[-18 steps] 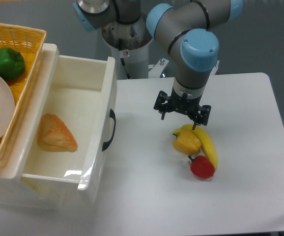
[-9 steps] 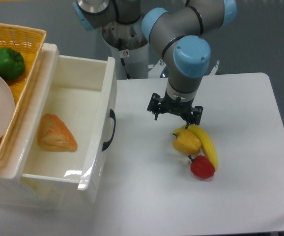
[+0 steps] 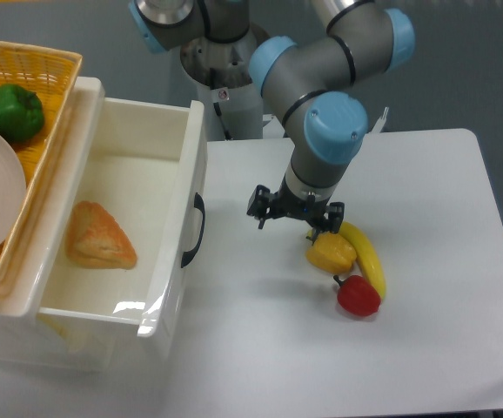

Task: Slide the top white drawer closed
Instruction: 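Lower the gripper to the front face of the open drawer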

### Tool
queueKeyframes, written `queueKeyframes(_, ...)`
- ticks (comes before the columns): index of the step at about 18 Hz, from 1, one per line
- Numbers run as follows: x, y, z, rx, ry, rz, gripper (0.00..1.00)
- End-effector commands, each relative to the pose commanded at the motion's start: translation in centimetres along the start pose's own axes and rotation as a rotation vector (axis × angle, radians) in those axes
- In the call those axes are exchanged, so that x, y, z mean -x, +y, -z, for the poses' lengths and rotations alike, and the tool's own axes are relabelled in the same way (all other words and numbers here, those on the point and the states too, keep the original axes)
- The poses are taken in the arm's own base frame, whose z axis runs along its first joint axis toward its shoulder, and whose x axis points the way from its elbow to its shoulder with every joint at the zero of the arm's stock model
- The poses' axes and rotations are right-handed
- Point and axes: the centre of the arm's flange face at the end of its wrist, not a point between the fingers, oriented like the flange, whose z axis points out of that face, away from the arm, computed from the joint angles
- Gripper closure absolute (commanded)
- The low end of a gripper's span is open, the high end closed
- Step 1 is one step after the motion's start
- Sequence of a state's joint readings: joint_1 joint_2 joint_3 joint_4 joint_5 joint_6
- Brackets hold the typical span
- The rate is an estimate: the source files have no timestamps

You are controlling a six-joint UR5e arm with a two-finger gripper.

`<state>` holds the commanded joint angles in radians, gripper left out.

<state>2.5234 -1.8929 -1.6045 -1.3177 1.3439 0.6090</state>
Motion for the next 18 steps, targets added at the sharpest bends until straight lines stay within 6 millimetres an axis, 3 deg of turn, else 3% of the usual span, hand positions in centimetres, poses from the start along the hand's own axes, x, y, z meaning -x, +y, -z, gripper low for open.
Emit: queueKeyframes(18,-1.5,-0.5,-0.5,-0.022,0.109,0.033,0.0)
